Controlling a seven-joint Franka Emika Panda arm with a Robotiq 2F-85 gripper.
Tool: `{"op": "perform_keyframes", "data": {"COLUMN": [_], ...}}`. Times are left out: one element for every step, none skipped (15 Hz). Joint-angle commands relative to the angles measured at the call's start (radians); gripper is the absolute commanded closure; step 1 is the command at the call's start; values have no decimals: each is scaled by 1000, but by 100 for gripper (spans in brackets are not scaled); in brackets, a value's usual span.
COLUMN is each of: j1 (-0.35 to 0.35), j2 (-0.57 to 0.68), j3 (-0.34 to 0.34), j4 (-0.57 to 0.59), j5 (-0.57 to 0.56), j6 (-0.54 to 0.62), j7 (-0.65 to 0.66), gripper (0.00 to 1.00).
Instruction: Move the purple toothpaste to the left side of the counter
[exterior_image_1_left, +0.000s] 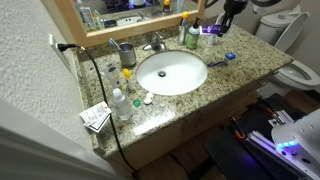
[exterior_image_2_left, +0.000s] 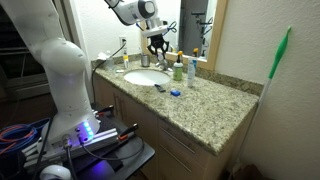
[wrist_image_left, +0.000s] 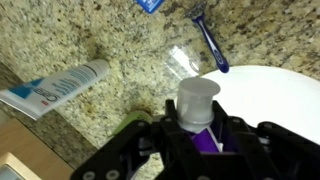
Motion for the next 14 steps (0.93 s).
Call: {"op": "perform_keyframes", "data": {"j1": [110, 142, 175, 209, 166, 186, 189, 184, 176, 175, 191, 208, 218, 222], "j2": [59, 80, 112, 150, 75, 89, 92, 91, 88, 104, 154, 207, 270, 330], "j3": [79, 104, 134, 163, 143, 163, 170, 166, 157, 158, 162, 174, 189, 207], "j4": [42, 63, 96, 137, 55, 70, 70, 69, 68, 75, 101, 134, 173, 221], "j5": [103, 139, 168, 218, 158, 169, 166, 166, 165, 161, 223, 287, 334, 386], "j6": [-7, -10, -19, -25, -2, -2, -2, -2, -2, -28, -36, -51, -43, -42], "j7": [-65, -79, -86, -99, -43, -30, -16, -16, -21, -32, -90, -136, -152, -159], "gripper": [88, 88, 88, 88, 88, 63, 63, 63, 88, 88, 88, 88, 88, 88]}}
